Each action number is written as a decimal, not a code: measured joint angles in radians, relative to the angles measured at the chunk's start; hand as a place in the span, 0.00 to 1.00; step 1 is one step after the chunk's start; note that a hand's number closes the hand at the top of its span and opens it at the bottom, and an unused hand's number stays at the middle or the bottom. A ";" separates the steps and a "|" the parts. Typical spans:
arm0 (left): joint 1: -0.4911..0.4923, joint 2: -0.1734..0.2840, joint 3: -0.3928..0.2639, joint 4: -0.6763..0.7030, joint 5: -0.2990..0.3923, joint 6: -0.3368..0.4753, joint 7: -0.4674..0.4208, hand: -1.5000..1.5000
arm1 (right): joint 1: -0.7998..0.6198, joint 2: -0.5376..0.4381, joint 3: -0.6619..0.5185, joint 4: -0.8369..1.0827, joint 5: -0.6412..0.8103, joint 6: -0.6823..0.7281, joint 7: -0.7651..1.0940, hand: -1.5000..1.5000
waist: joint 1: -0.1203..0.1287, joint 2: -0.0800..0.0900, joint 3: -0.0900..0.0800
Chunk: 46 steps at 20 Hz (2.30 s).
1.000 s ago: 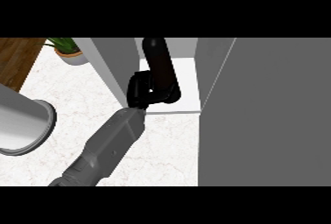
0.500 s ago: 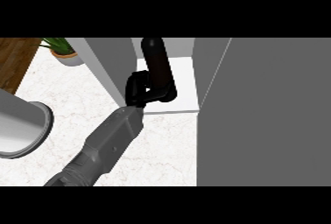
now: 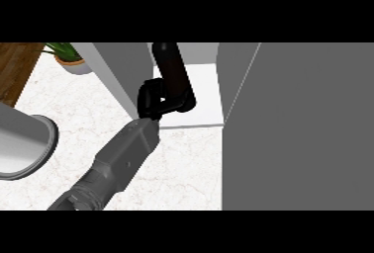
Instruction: Pick up the wine, place it into the cabinet and close the cabinet
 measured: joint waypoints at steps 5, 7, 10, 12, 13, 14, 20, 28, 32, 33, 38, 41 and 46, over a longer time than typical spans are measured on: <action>-0.002 0.000 -0.002 -0.001 -0.016 -0.011 -0.051 0.00 | -0.008 0.000 0.003 0.000 0.012 -0.005 0.001 0.00 | 0.003 0.005 -0.005; -0.001 0.000 -0.005 -0.007 -0.024 -0.026 -0.060 0.00 | -0.011 -0.002 0.000 0.007 0.017 -0.004 -0.004 0.00 | 0.007 0.007 -0.007; 0.005 -0.001 -0.008 -0.027 -0.028 -0.028 -0.071 0.00 | -0.007 0.000 0.003 -0.023 0.017 -0.019 0.020 0.00 | 0.012 0.007 -0.010; 0.013 0.000 -0.016 -0.044 -0.038 -0.034 -0.081 0.00 | 0.005 -0.001 0.001 -0.032 0.017 -0.017 0.018 0.00 | 0.016 0.006 -0.010; 0.020 0.000 -0.023 -0.058 -0.043 -0.030 -0.083 0.00 | 0.013 -0.005 -0.006 -0.037 0.013 -0.012 0.015 0.00 | 0.019 0.004 -0.010; 0.030 0.000 -0.029 -0.074 -0.049 -0.024 -0.086 0.00 | 0.023 -0.009 -0.010 -0.038 0.009 -0.003 0.009 0.00 | 0.023 0.001 -0.009; 0.098 0.003 -0.067 -0.213 -0.078 0.038 -0.067 0.00 | 0.035 0.009 0.020 -0.072 0.027 -0.023 0.036 0.00 | 0.050 -0.012 -0.005; 0.305 0.102 -0.188 -0.623 -0.162 0.121 0.051 0.00 | 0.034 0.010 0.028 -0.111 0.034 -0.050 0.083 0.00 | 0.080 -0.028 0.002; 0.430 0.194 -0.249 -0.899 -0.200 0.184 0.129 0.00 | 0.022 0.007 0.021 -0.091 0.036 -0.043 0.065 0.00 | 0.084 -0.029 0.004; 0.464 0.218 -0.266 -0.971 -0.208 0.204 0.151 0.00 | 0.023 0.006 0.018 -0.103 0.029 -0.047 0.076 0.00 | 0.084 -0.029 0.004; 0.591 0.332 -0.296 -1.301 -0.257 0.310 0.257 0.00 | 0.003 0.002 0.012 -0.080 0.022 -0.045 0.071 0.00 | 0.075 -0.026 0.005; 0.666 0.370 -0.303 -1.438 -0.292 0.345 0.297 0.00 | -0.016 -0.003 0.019 -0.081 0.027 -0.046 0.080 0.00 | 0.069 -0.023 0.004; 0.779 0.427 -0.297 -1.612 -0.344 0.380 0.338 0.00 | -0.002 -0.038 0.029 -0.088 0.027 0.009 0.080 1.00 | 0.063 -0.021 0.004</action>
